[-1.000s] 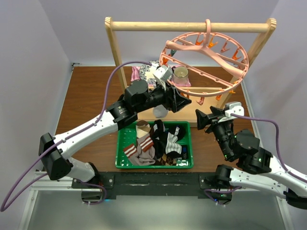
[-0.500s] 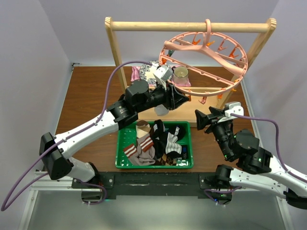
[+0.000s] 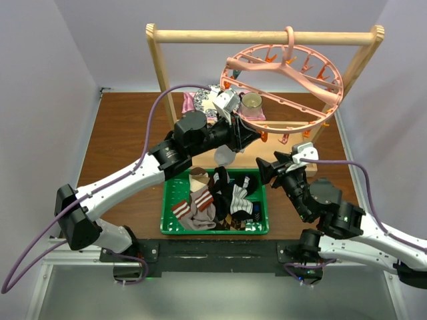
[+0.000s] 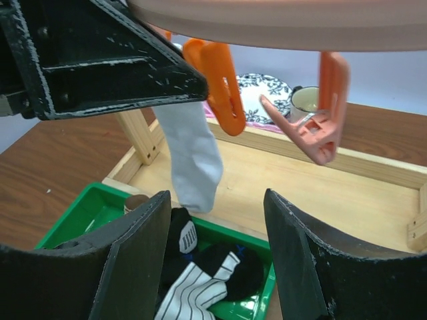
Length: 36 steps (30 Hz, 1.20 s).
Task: Clip the socks to the hanger
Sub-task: Open the clamp at the hanger.
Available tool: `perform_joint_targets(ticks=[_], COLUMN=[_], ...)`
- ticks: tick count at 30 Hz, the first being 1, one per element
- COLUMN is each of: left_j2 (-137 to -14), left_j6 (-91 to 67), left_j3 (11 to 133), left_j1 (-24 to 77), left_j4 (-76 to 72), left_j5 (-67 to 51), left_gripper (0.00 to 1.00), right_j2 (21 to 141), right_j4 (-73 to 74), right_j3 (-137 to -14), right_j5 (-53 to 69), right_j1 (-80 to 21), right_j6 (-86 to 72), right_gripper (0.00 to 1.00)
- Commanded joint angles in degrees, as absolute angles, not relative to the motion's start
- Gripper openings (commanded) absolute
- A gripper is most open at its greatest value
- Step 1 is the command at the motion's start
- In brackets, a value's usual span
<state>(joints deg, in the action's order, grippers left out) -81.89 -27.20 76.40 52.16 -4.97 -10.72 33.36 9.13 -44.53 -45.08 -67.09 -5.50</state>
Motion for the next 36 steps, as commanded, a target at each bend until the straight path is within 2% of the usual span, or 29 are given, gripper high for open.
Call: perform_joint_targets(ticks=[1,6,9,13,18,26,36], left_j2=[-79.89,-78.93,-78.31,-77.52,-76.73,-76.73,-75.41], left_j6=[-25.93,-25.84,-25.67,-25.22,-25.66,-25.84,-26.37], left_j3=[78.22,77.43,76.99,76.90,76.46,75.76,74.27], left_j1=[52.29,52.29,52.29,51.95,51.42,51.24,50.71], left_j4=[-7.21,-7.03,-6.77,-6.24,-6.06,-6.42,-5.45], left_j5=[-9.49,-9.32,-9.05,-8.79,-8.88,-9.14,-8.97], left_gripper=[0.20,0.20,0.19,0.18,0.18,0.18,0.18], right_j2=[35.32,37.79,39.11,39.99,40.51,43.24,46.67], right_j4=[2.20,-2.98,-5.09,-5.10,-5.62,-9.31,-13.97], right_j3=[-44.47,-45.09,-45.00,-44.91,-45.17,-46.58,-47.28], right_j5=[-43.50,-44.38,-44.21,-40.61,-38.24,-34.03,-28.84], right_j1=[-67.06,-66.89,-66.18,-62.33,-59.33,-56.61,-52.57], right_j6=[-3.26,2.35,4.82,5.36,6.06,7.65,8.52], right_gripper=[0.62,0.64,0.68,0.74,0.76,0.74,0.62])
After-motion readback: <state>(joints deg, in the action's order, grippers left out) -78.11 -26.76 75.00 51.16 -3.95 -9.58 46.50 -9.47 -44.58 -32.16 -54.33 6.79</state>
